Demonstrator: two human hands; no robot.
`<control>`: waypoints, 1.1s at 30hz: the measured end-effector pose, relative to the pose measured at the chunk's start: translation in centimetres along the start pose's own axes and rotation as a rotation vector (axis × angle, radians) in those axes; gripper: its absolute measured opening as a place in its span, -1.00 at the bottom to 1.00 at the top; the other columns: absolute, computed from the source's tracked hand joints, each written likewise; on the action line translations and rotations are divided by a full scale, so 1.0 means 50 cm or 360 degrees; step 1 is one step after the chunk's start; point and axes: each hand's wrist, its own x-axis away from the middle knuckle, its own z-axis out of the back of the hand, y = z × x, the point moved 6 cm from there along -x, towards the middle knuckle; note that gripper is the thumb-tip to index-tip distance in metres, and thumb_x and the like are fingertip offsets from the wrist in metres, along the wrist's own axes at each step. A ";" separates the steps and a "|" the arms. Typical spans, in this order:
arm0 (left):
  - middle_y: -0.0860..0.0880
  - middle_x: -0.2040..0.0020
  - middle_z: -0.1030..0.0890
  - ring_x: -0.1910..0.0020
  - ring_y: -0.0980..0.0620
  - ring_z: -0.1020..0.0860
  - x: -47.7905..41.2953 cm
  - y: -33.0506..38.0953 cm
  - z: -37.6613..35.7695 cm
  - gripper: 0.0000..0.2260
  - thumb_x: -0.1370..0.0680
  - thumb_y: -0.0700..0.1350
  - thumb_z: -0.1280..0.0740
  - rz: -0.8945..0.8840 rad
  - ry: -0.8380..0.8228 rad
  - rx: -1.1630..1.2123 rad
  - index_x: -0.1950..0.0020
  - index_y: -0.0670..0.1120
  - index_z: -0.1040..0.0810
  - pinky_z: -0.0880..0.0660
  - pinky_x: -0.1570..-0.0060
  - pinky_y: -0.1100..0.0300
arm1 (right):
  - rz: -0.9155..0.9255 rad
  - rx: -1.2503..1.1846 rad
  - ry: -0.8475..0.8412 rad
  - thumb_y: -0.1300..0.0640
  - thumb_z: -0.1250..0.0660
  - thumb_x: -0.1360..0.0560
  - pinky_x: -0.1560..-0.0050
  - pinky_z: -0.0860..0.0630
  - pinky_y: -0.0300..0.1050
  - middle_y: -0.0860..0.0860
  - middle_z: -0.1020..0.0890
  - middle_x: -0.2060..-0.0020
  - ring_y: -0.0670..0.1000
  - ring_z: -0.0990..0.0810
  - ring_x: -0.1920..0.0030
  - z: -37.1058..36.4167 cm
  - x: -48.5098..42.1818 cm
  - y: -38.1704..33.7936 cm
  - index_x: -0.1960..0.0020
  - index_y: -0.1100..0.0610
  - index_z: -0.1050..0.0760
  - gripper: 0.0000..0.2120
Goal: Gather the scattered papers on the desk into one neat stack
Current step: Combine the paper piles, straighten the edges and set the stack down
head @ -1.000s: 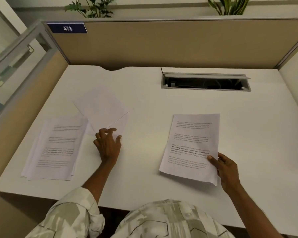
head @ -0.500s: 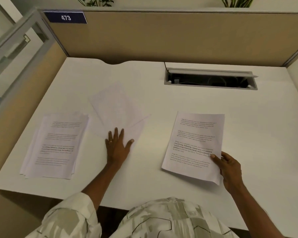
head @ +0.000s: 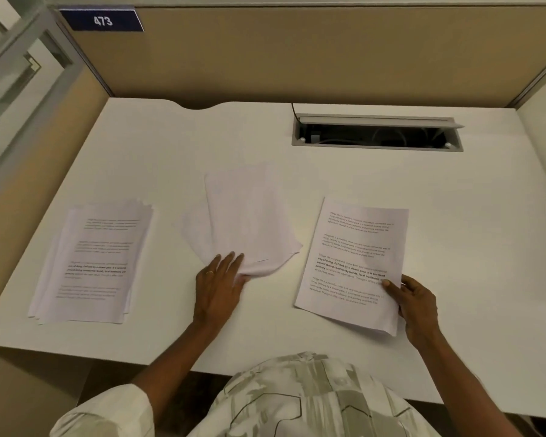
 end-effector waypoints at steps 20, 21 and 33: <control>-0.03 -0.30 -0.63 -0.20 -0.01 -0.65 -0.182 0.136 0.282 -0.54 -0.53 -0.30 -0.43 0.1230 0.0791 0.2972 -0.40 -0.03 -0.50 -0.67 0.03 0.03 | 0.0015 0.0051 -0.0036 0.23 -0.52 -0.50 0.12 -0.72 -0.07 0.08 -0.76 -0.03 0.13 -0.76 0.02 -0.007 0.017 0.014 -0.18 0.18 -0.62 -0.73; -0.07 -0.30 -0.63 -0.20 -0.05 -0.65 -0.168 0.132 0.270 -0.53 -0.53 -0.33 -0.41 0.1362 0.0873 0.3055 -0.42 -0.07 -0.49 -0.68 0.08 0.05 | 0.0012 0.0039 -0.0028 0.23 -0.52 -0.50 0.05 -0.72 0.01 0.09 -0.76 -0.04 0.15 -0.75 0.00 -0.008 0.016 0.017 -0.21 0.19 -0.61 -0.70; -0.22 0.03 -0.55 -0.06 -0.19 -0.58 0.081 0.263 0.038 -0.82 -0.65 -0.35 -0.17 0.2498 -0.0347 0.2893 -0.21 -0.24 -0.47 -0.51 -0.19 -0.16 | -0.0013 -0.0020 -0.0108 0.25 -0.52 -0.49 -0.09 -0.68 0.17 0.08 -0.74 -0.07 0.14 -0.74 -0.04 -0.080 0.033 0.044 -0.22 0.17 -0.53 -0.67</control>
